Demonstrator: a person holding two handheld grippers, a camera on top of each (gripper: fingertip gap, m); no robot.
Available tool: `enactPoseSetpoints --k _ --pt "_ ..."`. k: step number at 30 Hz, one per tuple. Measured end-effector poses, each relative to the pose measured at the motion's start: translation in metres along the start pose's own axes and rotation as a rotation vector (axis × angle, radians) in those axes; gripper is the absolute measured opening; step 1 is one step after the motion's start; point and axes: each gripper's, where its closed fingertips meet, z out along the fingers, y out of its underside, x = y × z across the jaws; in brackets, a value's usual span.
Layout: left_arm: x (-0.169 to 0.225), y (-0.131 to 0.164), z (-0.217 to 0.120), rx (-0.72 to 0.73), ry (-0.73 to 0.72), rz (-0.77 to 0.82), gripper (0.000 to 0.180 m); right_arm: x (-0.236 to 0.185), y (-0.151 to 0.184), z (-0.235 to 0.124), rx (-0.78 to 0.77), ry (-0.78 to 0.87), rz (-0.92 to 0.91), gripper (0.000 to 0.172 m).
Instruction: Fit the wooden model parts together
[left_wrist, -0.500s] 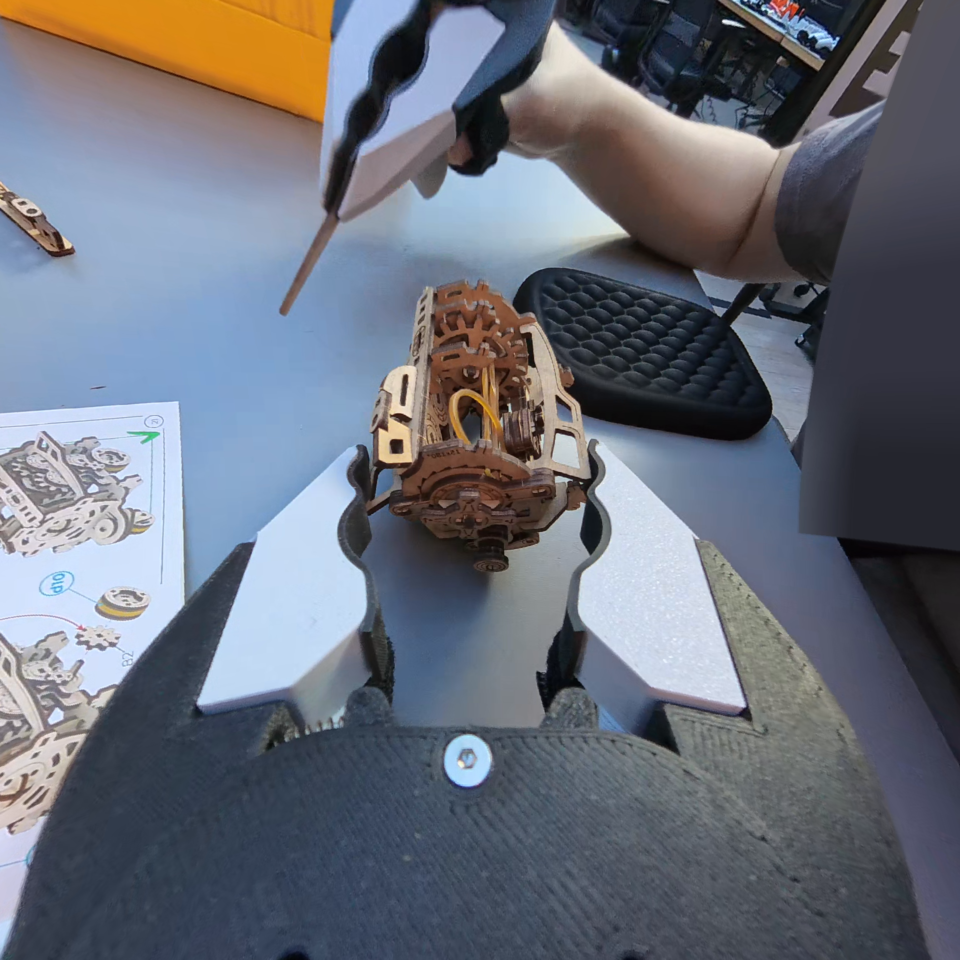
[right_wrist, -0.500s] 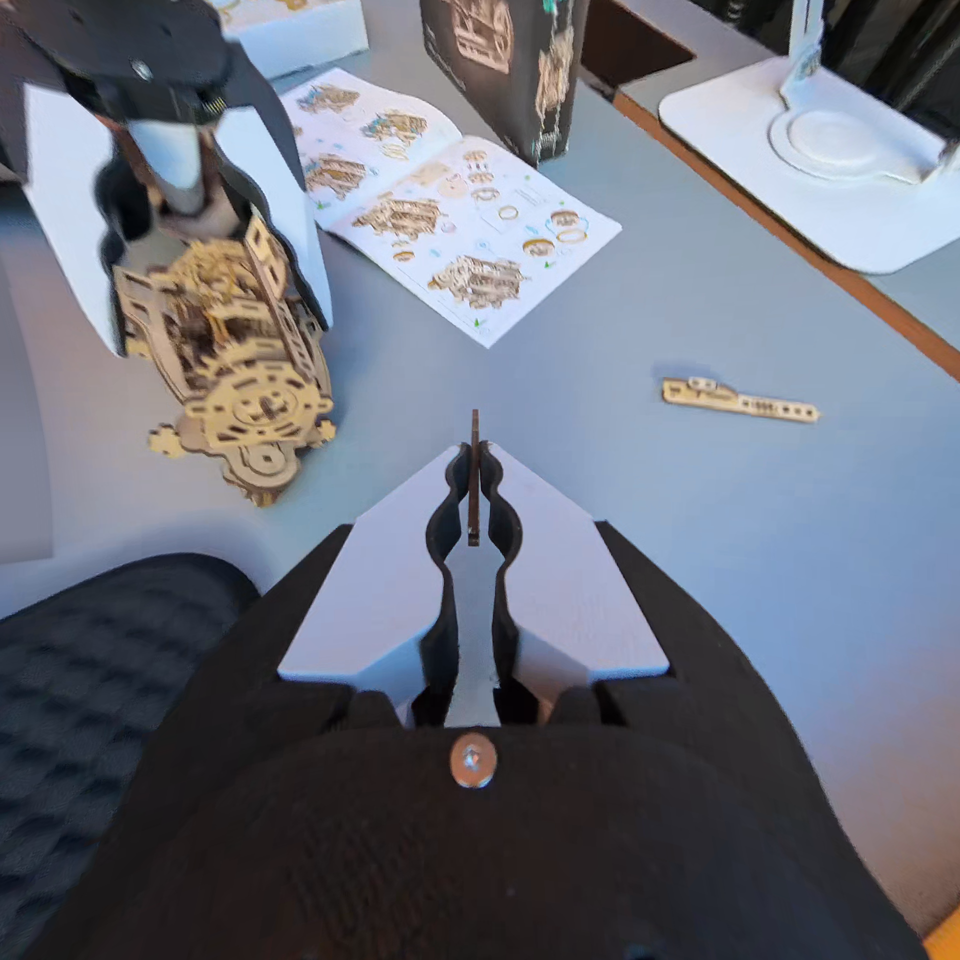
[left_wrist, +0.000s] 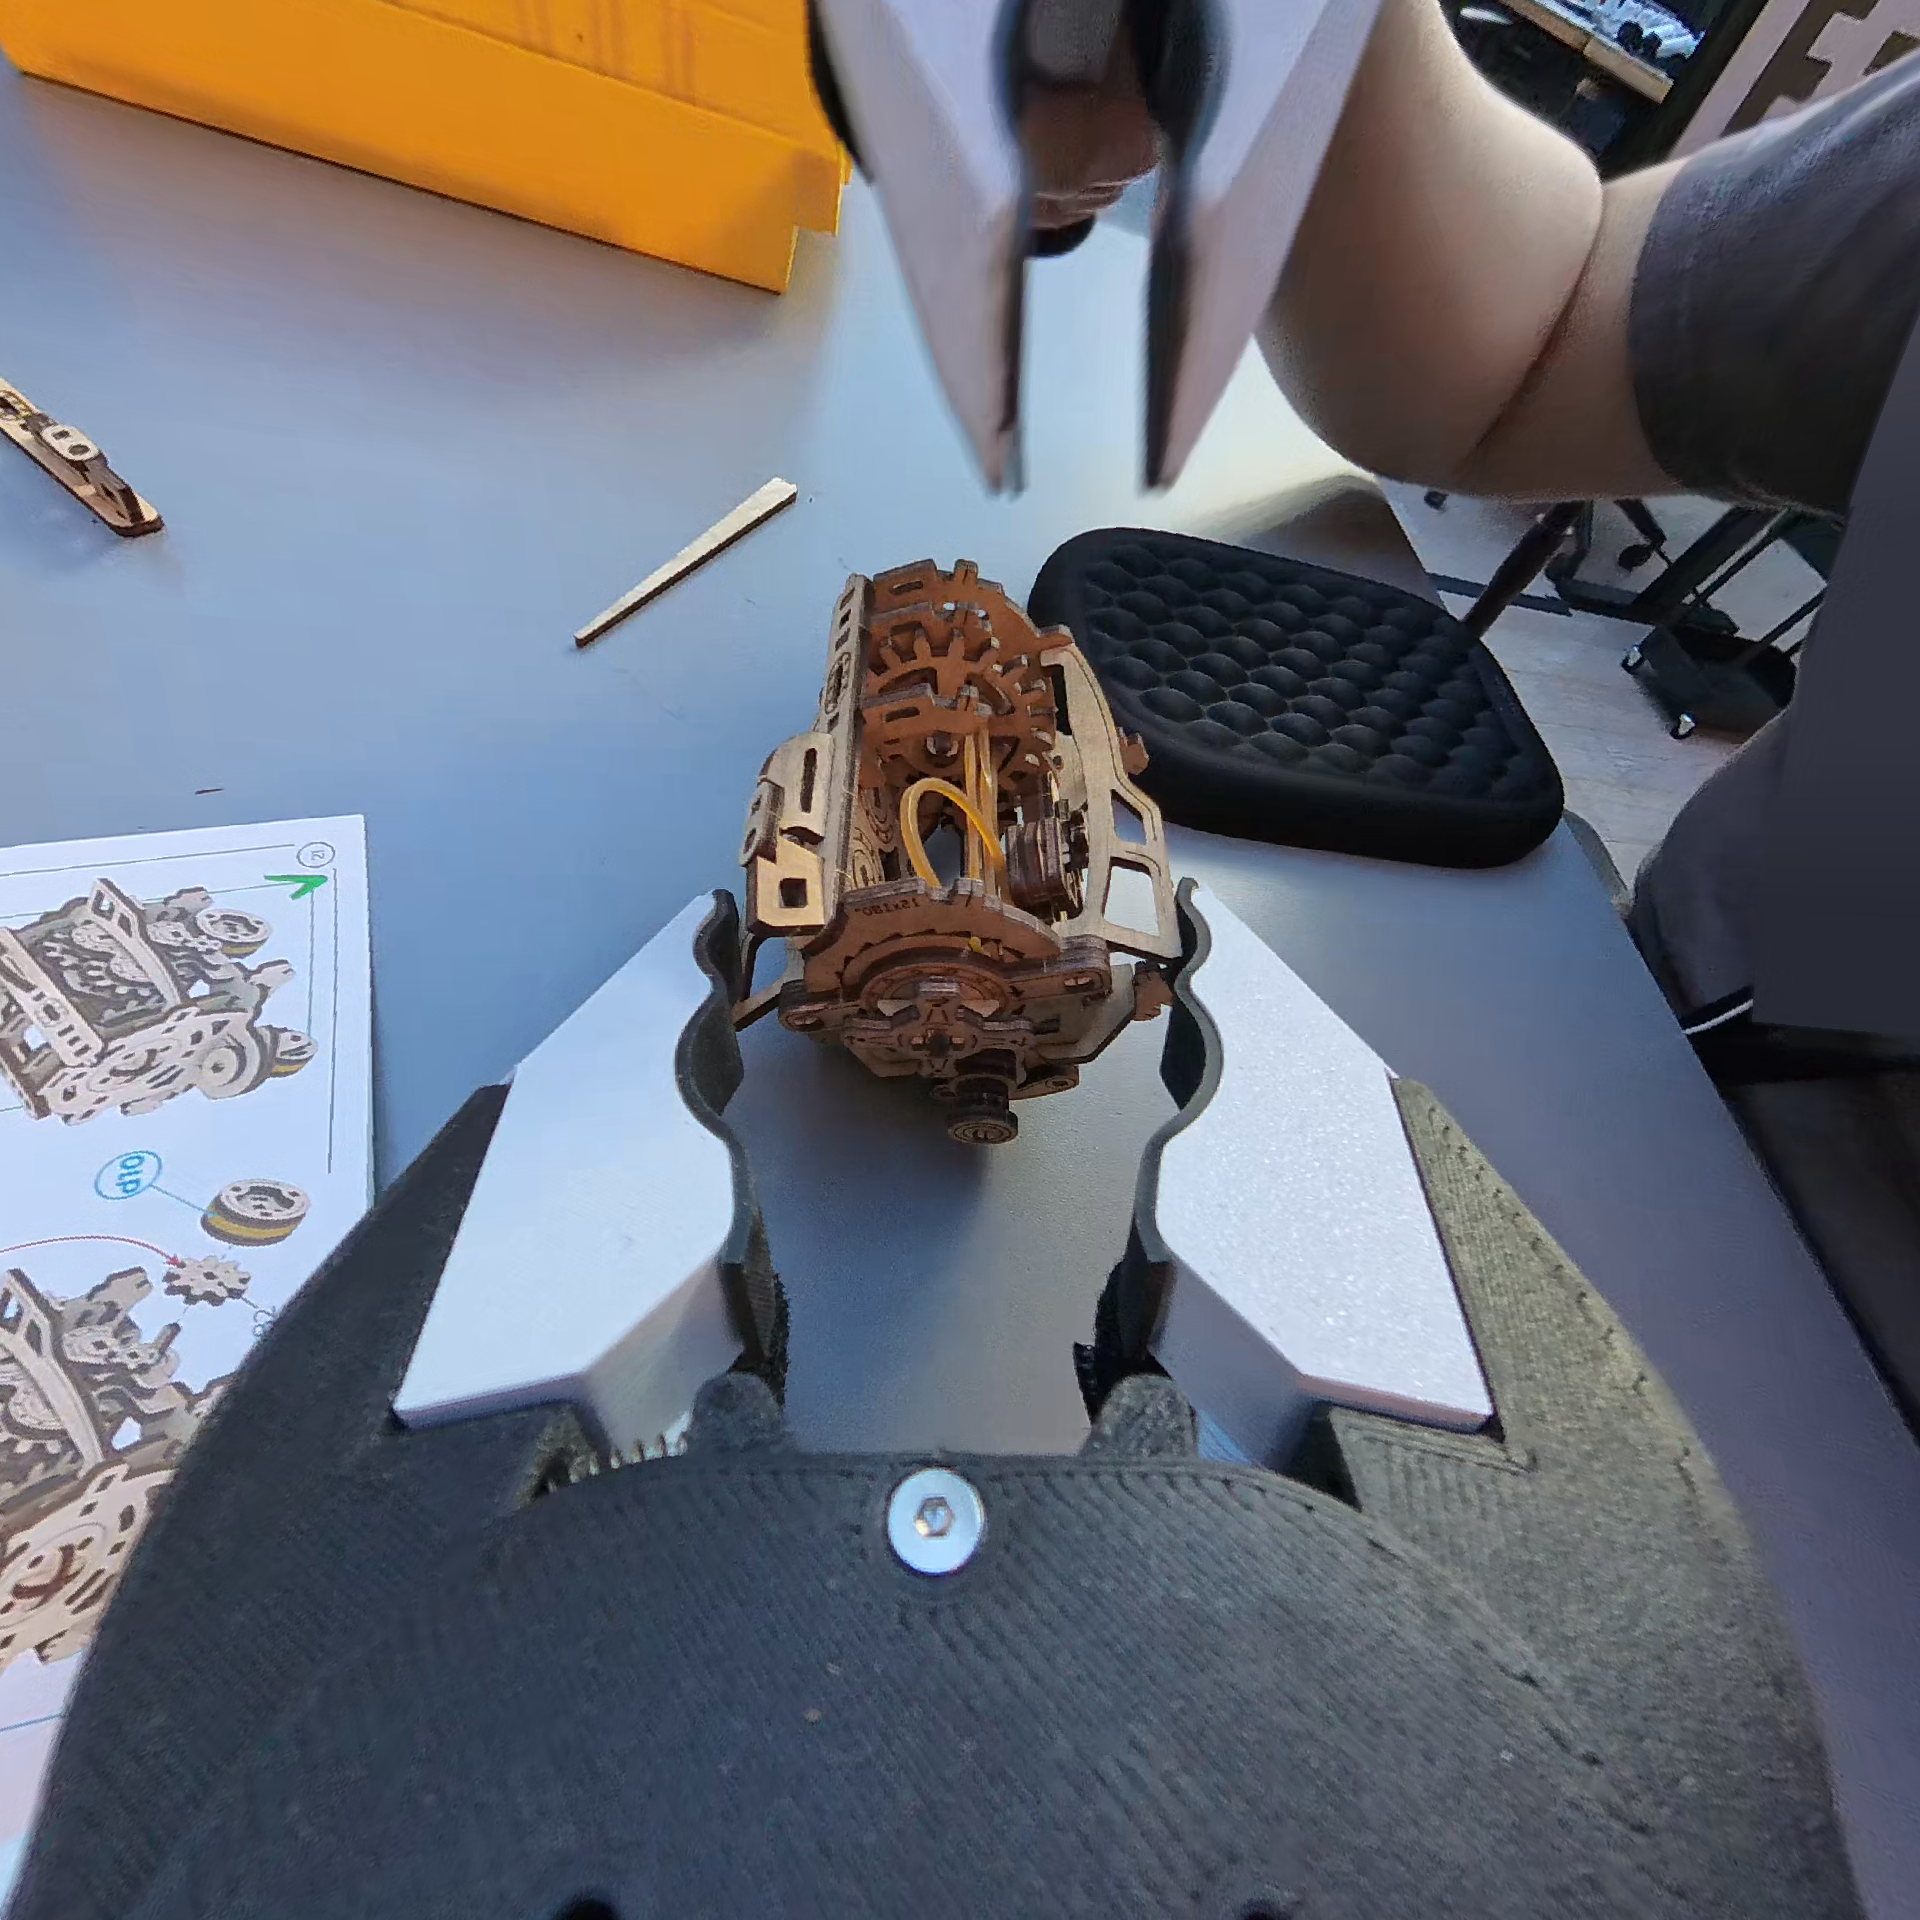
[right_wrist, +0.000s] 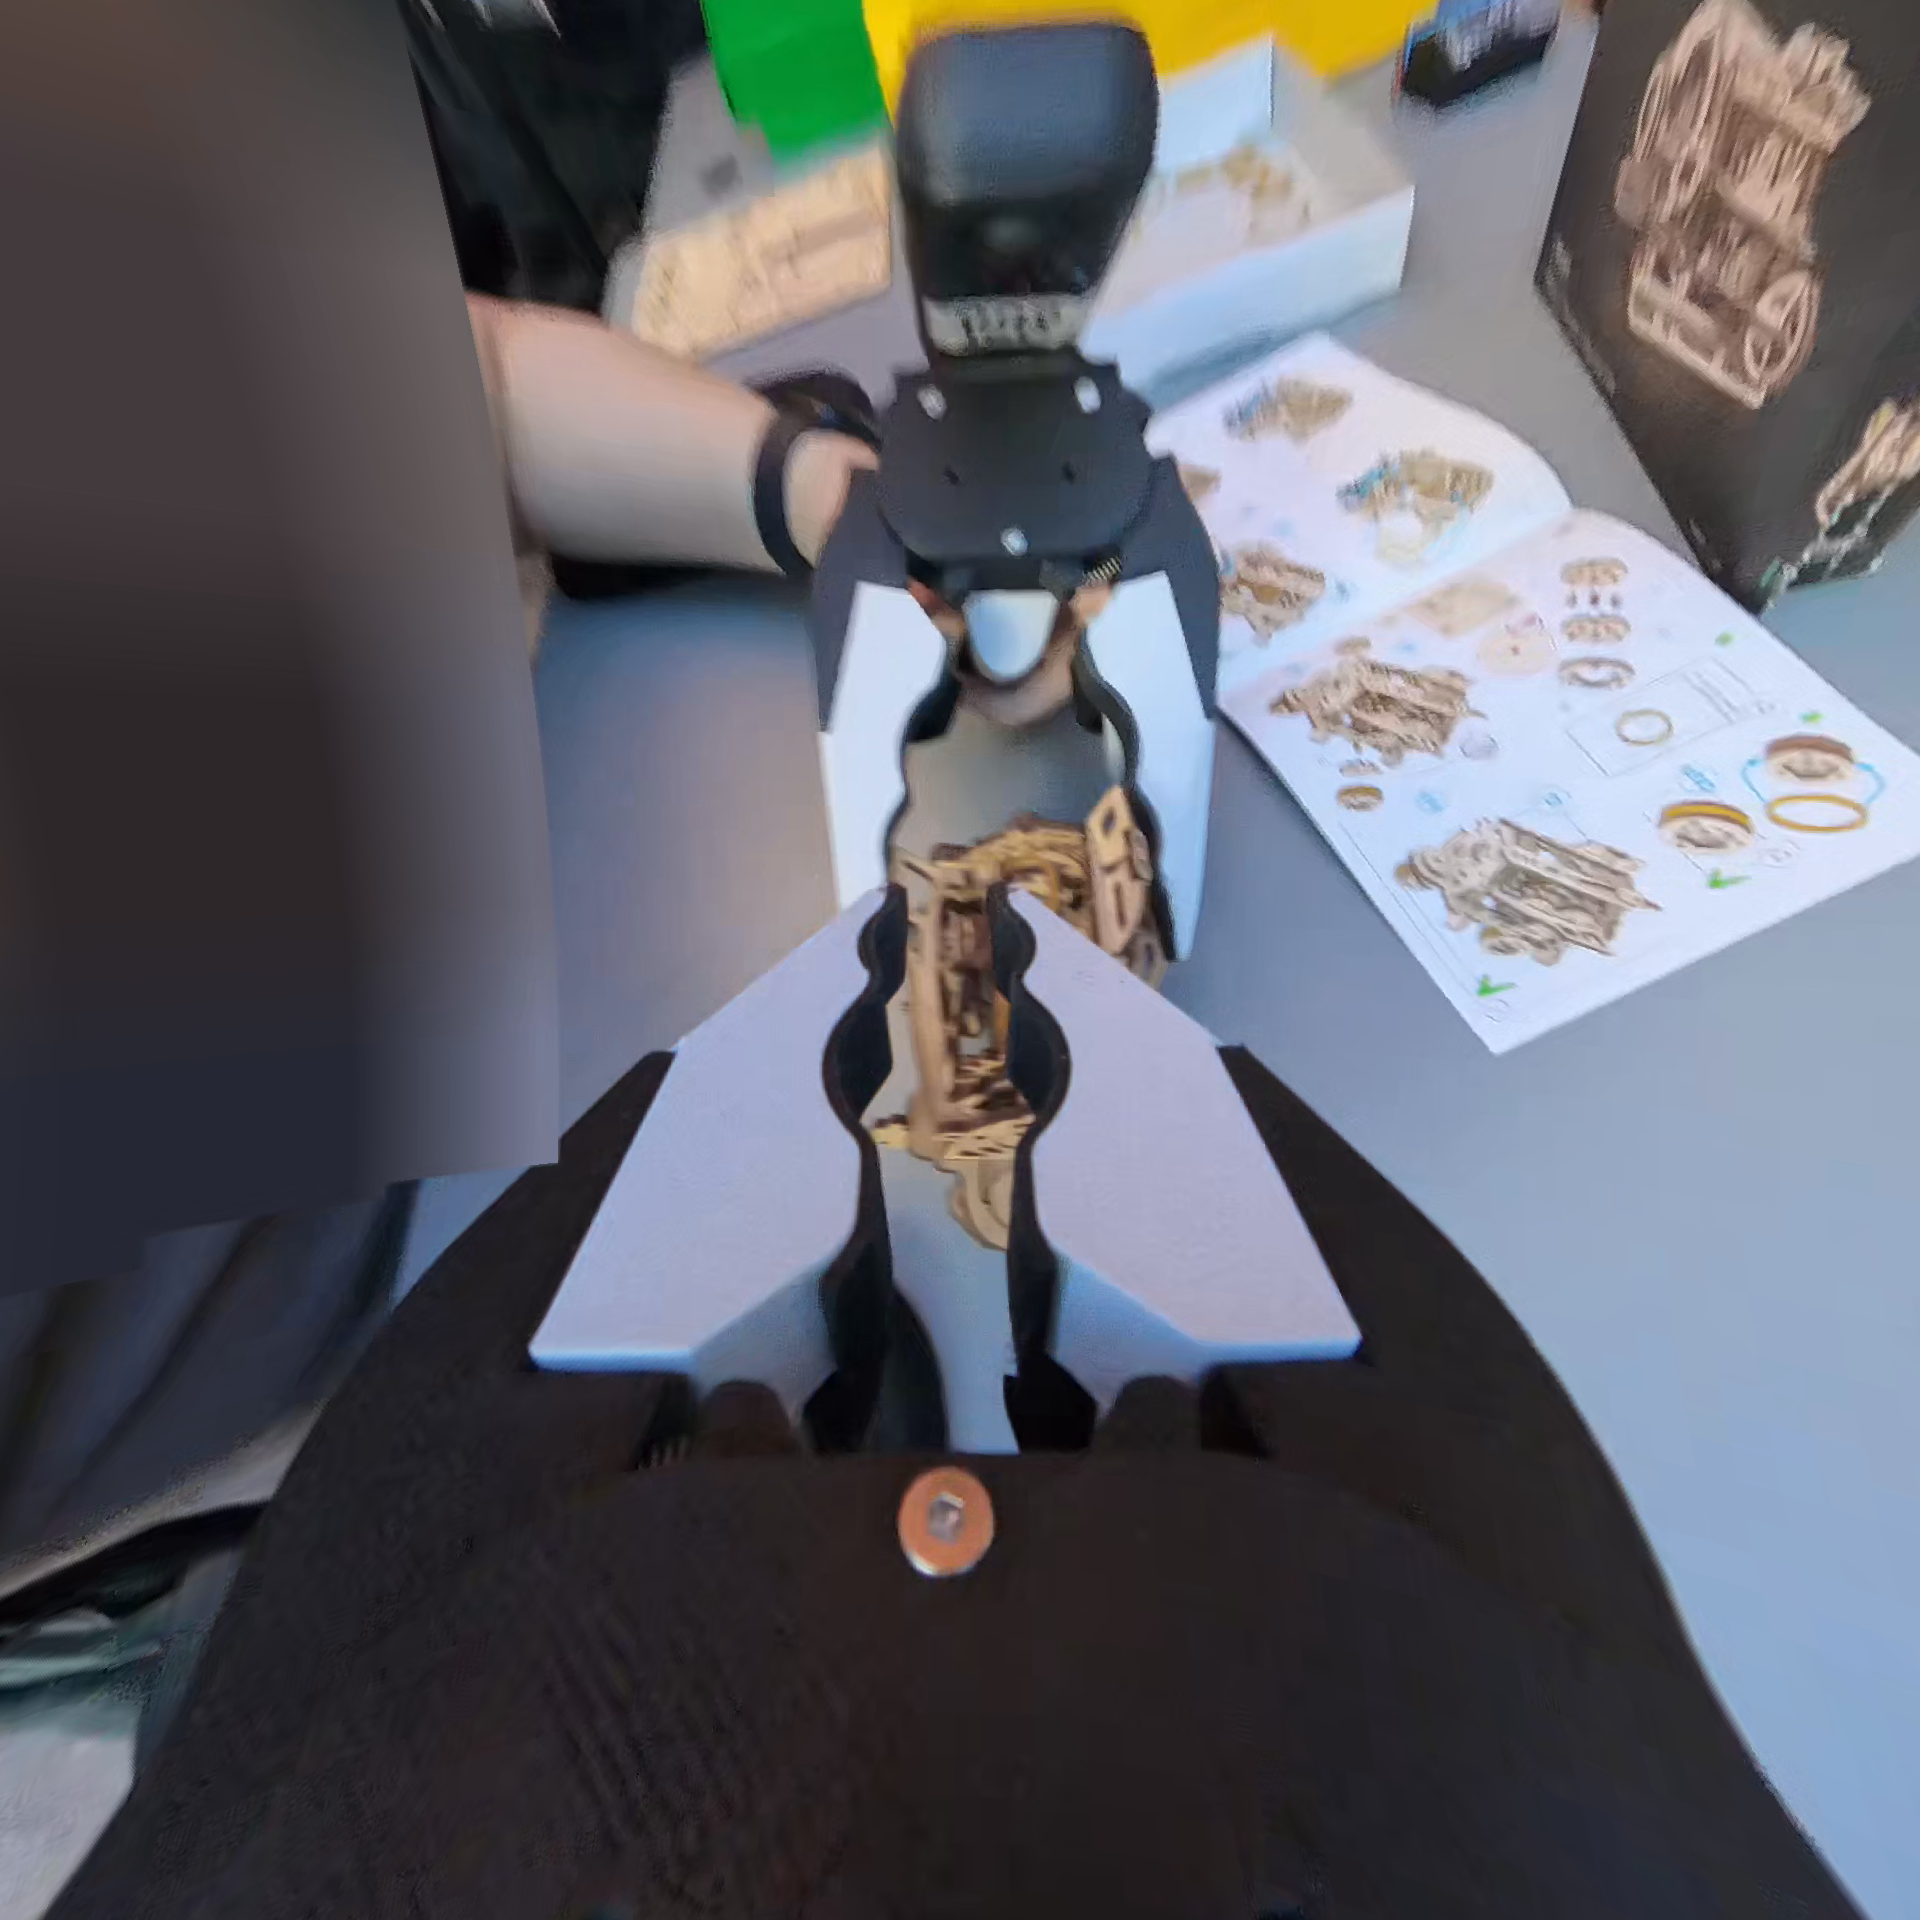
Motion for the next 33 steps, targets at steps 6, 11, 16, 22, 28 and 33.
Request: enactPoseSetpoints --k 6,11,16,22,28,33 --pt "0.001 0.001 0.0 -0.004 -0.015 0.032 0.081 0.019 0.018 0.034 -0.24 0.056 -0.014 0.012" --pt "0.001 0.0 0.0 -0.002 -0.008 0.019 0.081 0.02 0.026 0.04 -0.306 0.077 -0.023 0.009" --pt "0.001 0.0 0.0 -0.002 -0.01 0.023 0.081 0.023 0.029 0.044 -0.372 0.093 -0.066 0.0" --pt "0.001 0.0 0.0 -0.002 -0.009 0.02 0.081 0.024 0.03 0.042 -0.448 0.125 -0.098 0.0" --pt "0.0 0.0 0.0 -0.002 -0.009 0.015 0.081 0.029 0.028 0.036 -0.512 0.168 -0.094 0.0" --pt "0.0 0.0 0.0 -0.003 -0.009 0.014 0.081 0.03 0.031 0.03 -0.559 0.187 -0.086 0.0"
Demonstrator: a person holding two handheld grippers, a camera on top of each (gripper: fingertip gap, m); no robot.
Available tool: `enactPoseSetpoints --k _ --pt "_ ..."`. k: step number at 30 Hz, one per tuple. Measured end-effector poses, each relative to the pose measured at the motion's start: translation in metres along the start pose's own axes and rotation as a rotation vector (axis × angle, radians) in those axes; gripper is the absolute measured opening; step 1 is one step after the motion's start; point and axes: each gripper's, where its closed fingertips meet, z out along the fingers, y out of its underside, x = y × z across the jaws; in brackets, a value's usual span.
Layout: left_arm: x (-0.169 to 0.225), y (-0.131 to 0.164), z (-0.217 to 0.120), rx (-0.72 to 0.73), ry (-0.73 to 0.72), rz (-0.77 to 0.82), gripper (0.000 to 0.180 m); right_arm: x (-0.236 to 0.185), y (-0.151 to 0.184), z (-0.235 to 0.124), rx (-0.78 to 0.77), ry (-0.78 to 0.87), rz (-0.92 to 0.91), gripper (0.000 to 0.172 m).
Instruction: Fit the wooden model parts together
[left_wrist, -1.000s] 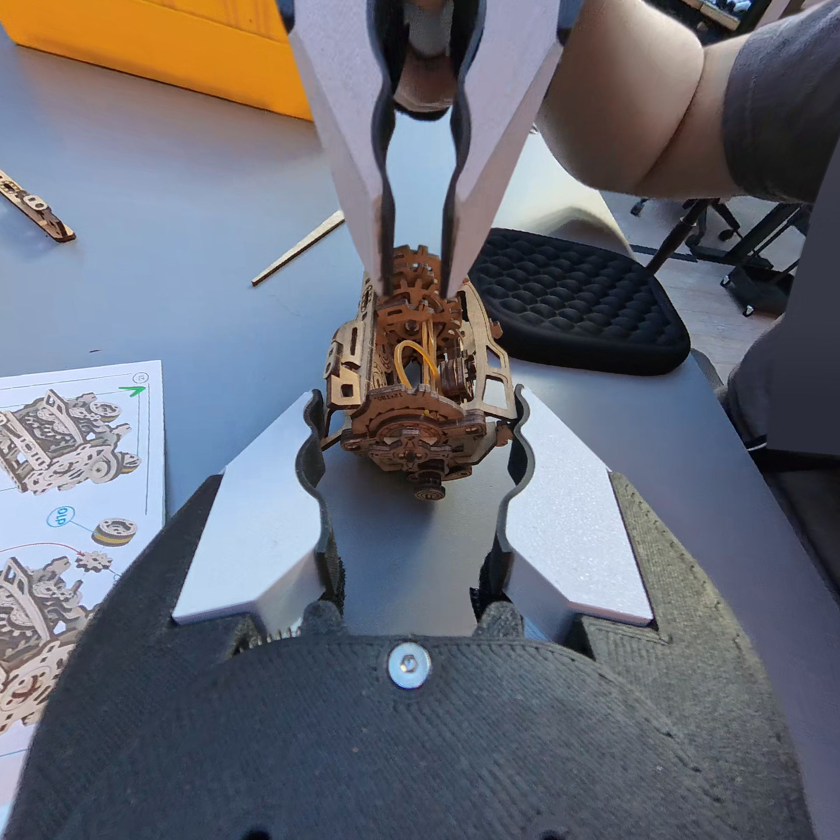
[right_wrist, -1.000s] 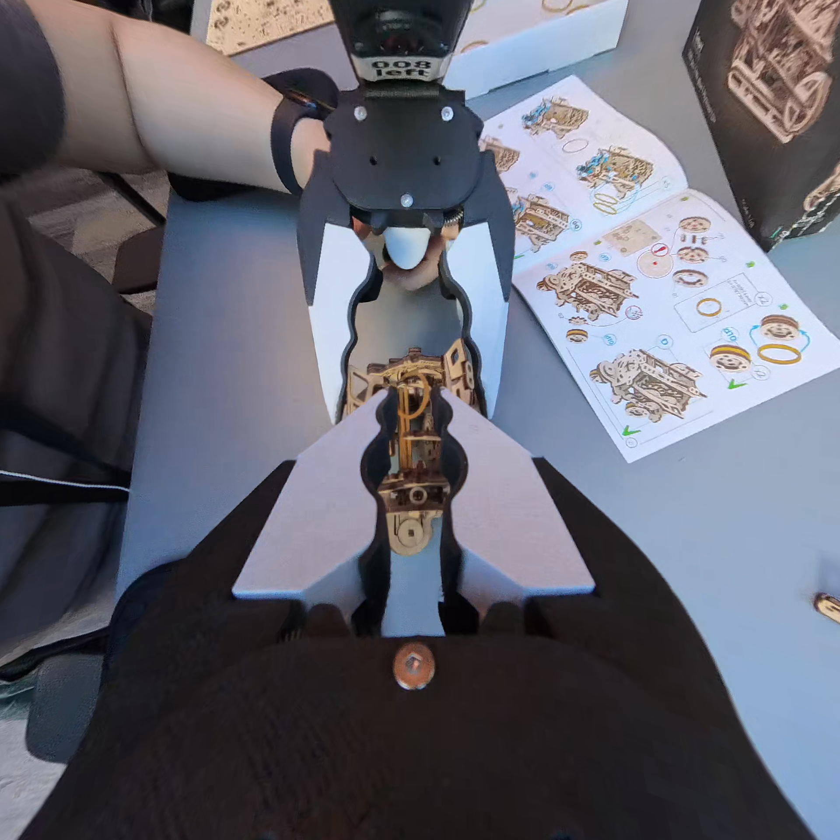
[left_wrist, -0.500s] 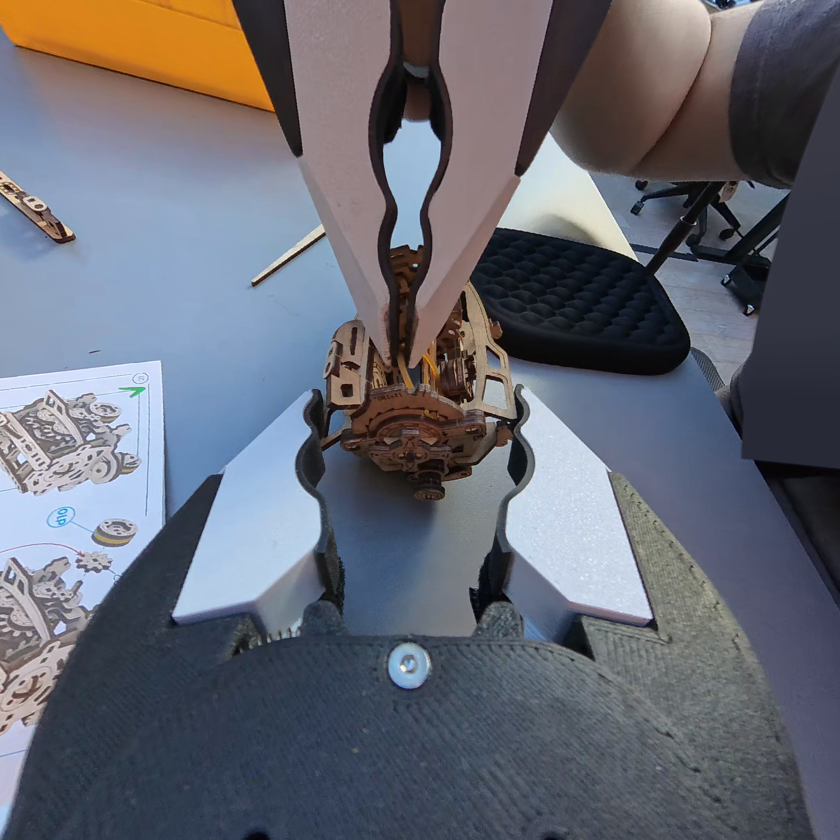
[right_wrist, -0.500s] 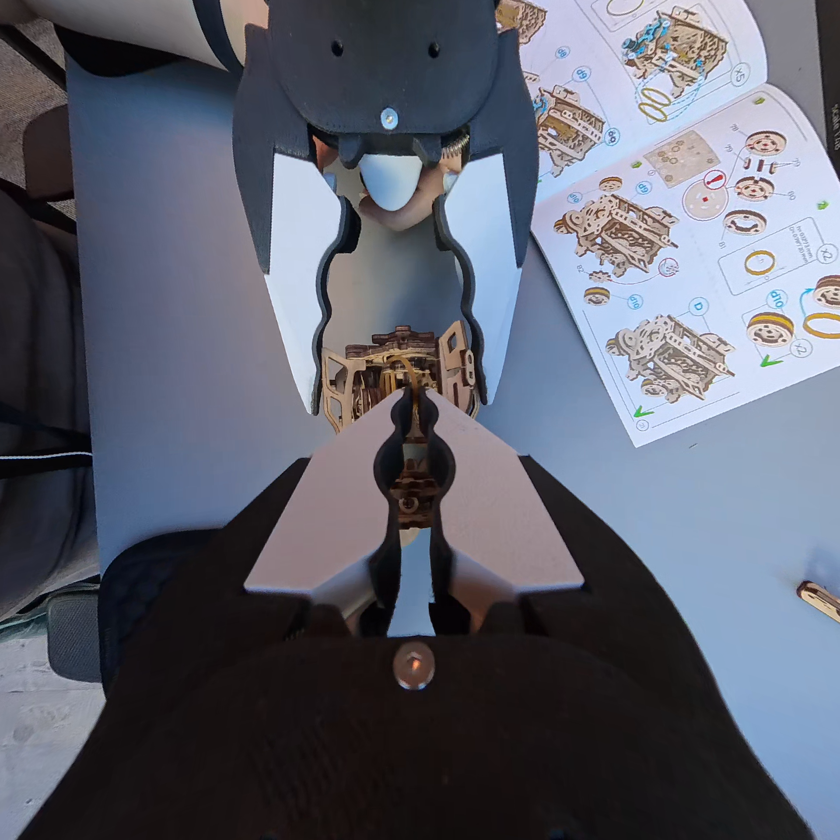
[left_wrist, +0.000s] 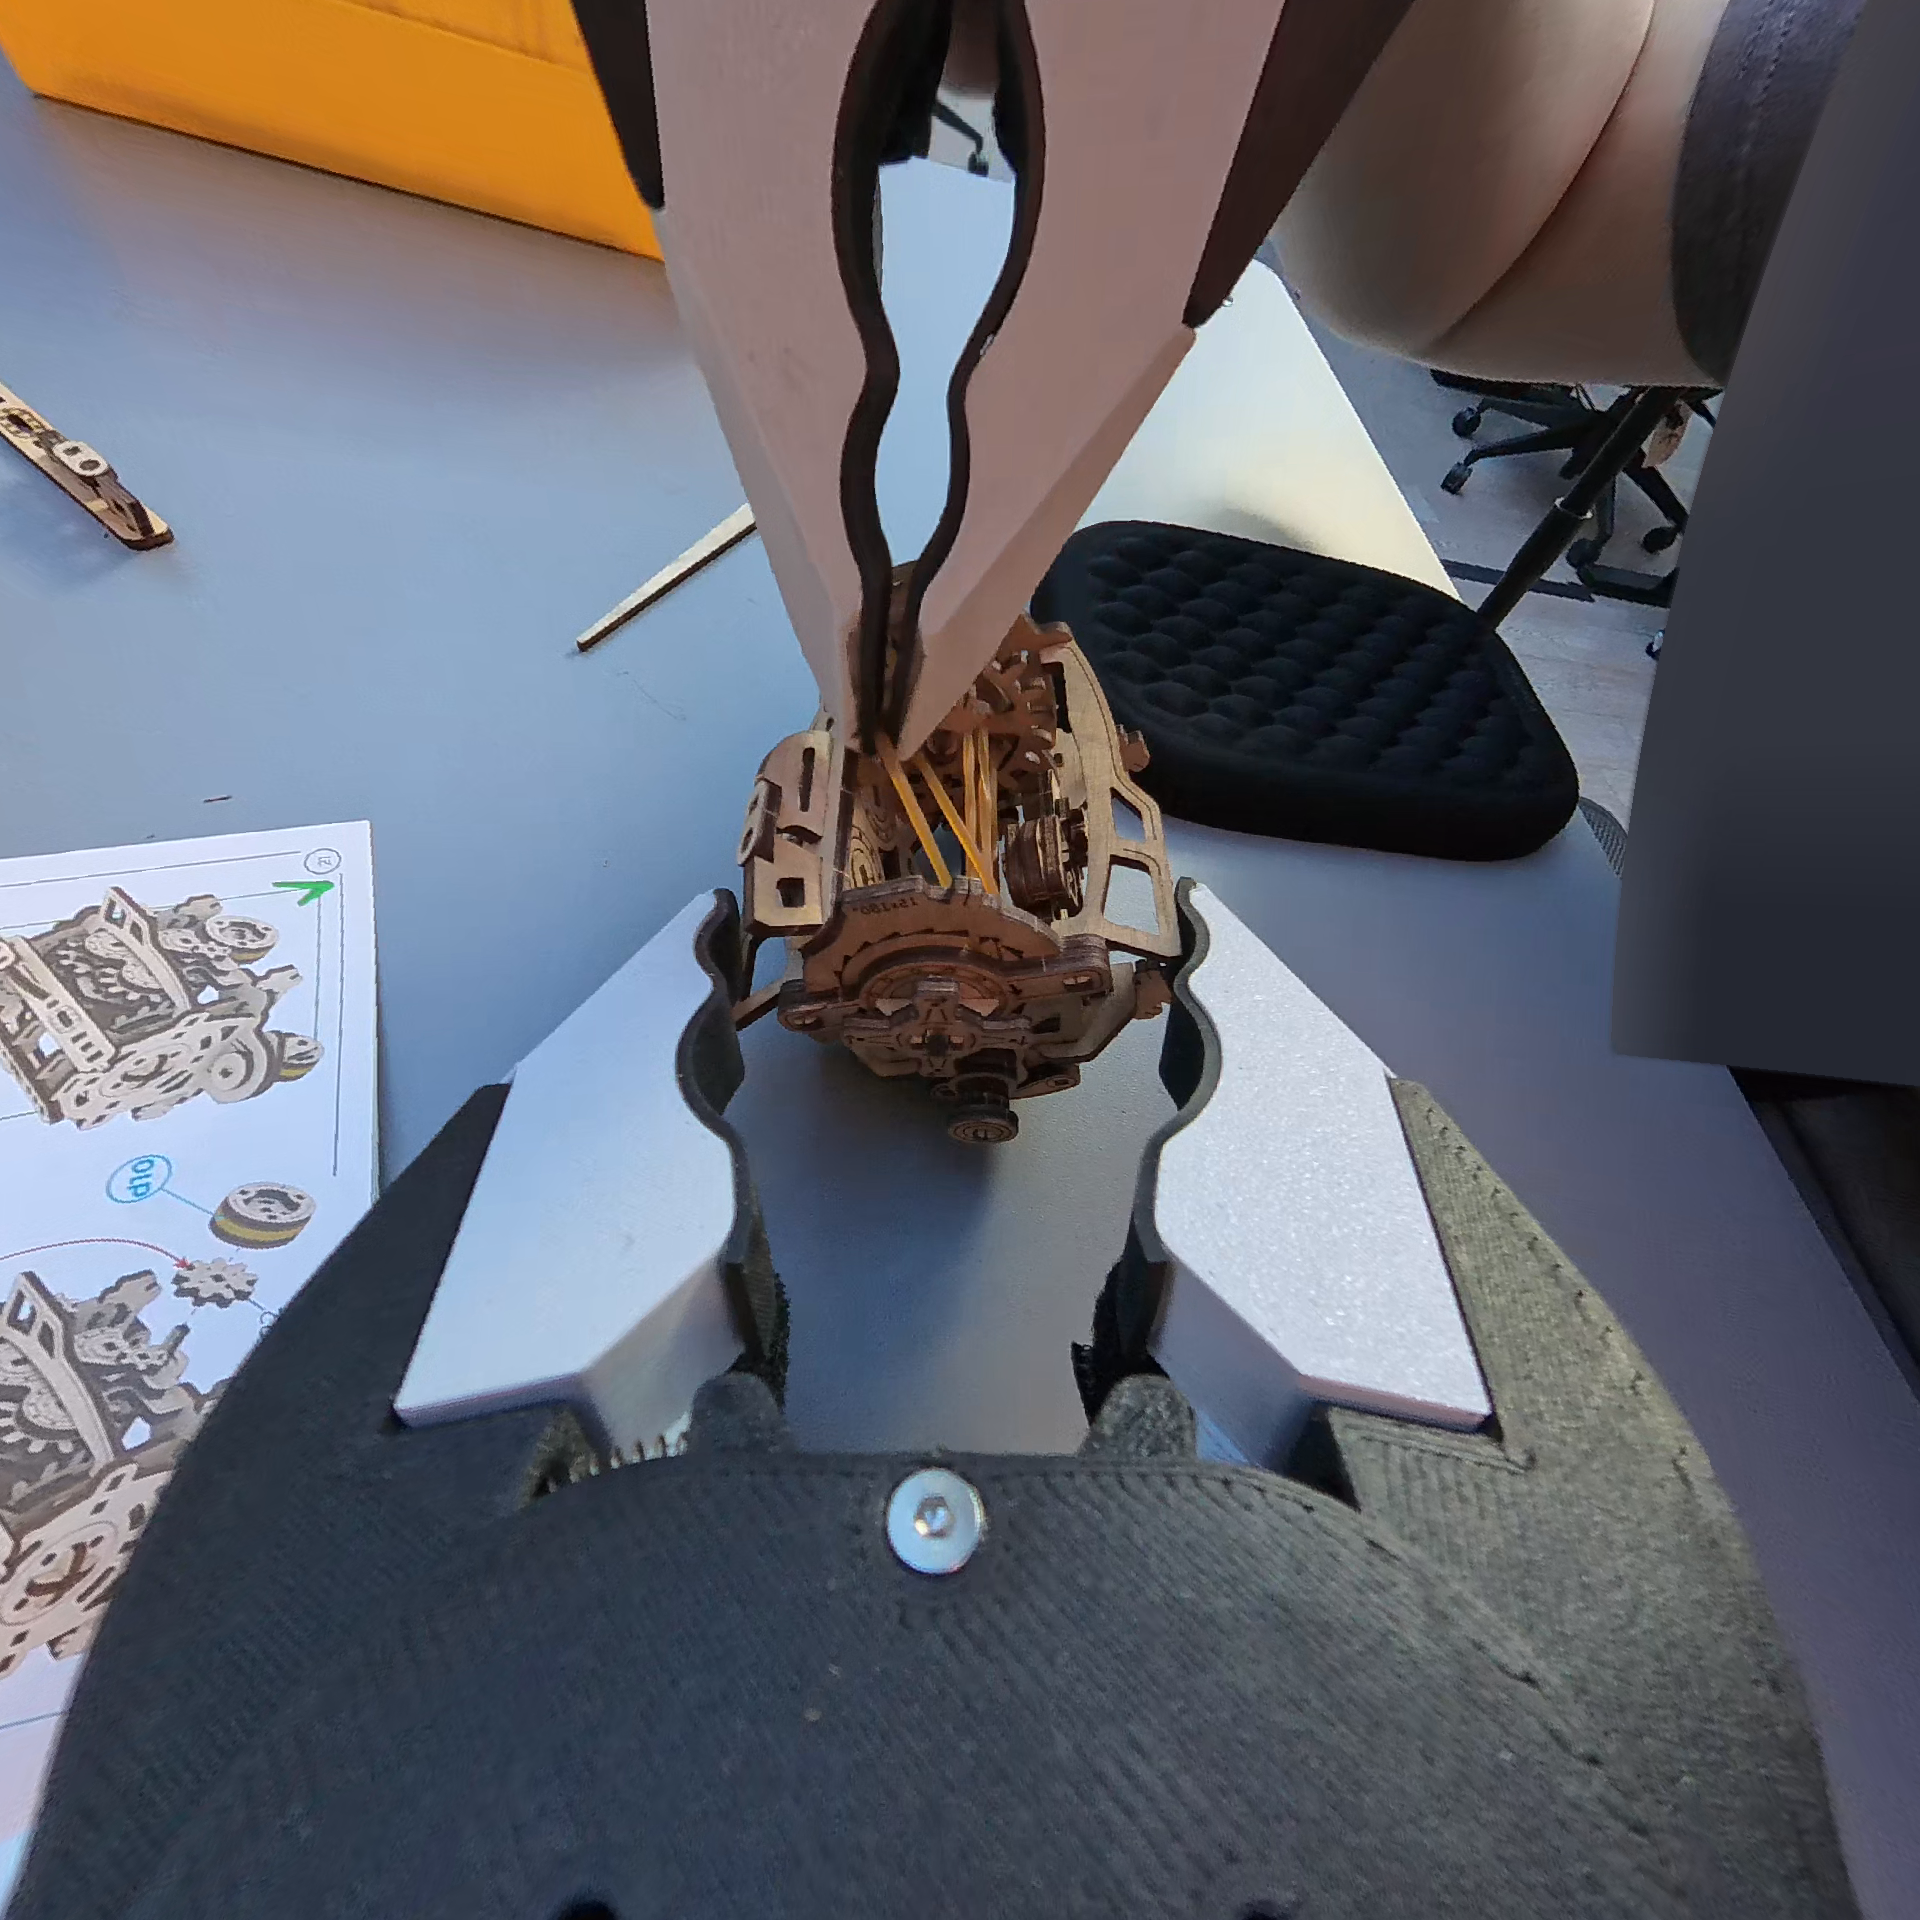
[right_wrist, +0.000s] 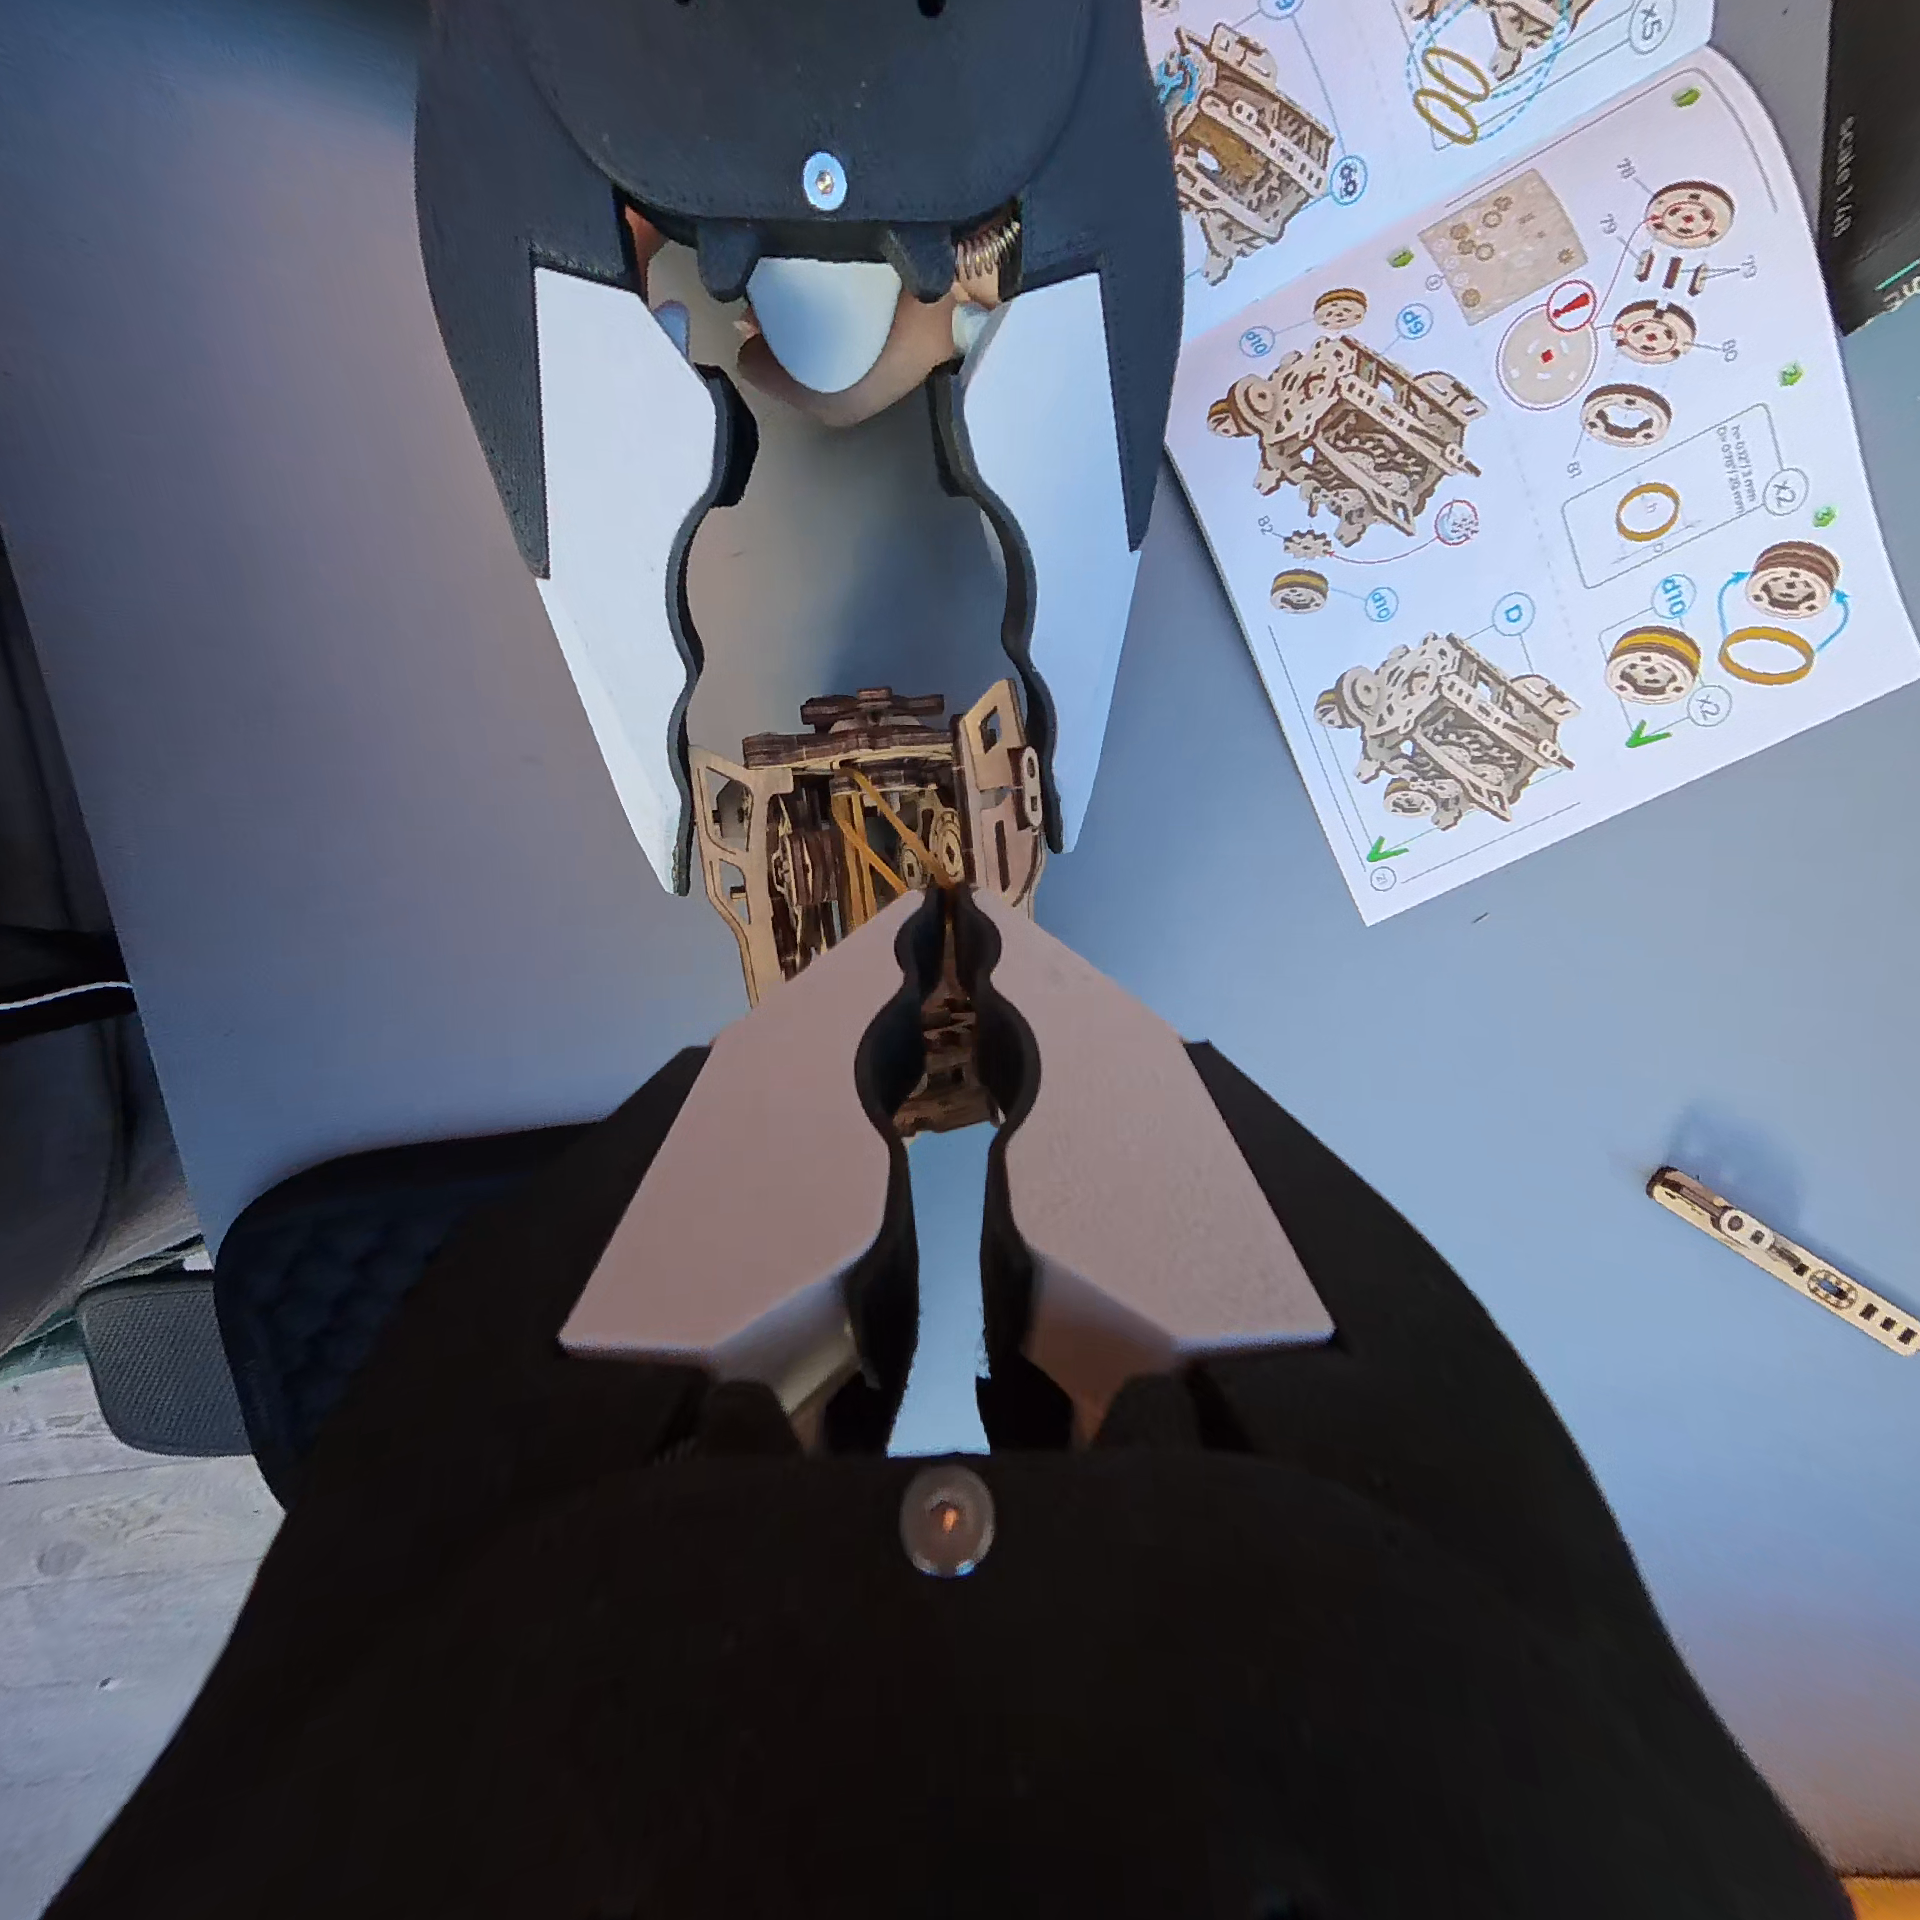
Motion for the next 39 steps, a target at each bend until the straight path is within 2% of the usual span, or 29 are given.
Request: enactPoseSetpoints --k 23,33,39 --pt "-0.001 0.0 0.0 0.001 0.005 -0.013 0.08 -0.006 0.003 -0.012 -0.07 0.047 -0.067 0.0" --pt "-0.001 0.0 0.0 0.002 0.005 -0.019 0.08 -0.002 0.004 -0.019 -0.067 0.062 -0.052 0.0" --pt "-0.001 0.0 0.0 0.001 0.004 -0.016 0.08 -0.017 0.003 -0.016 -0.057 0.026 -0.011 0.0"
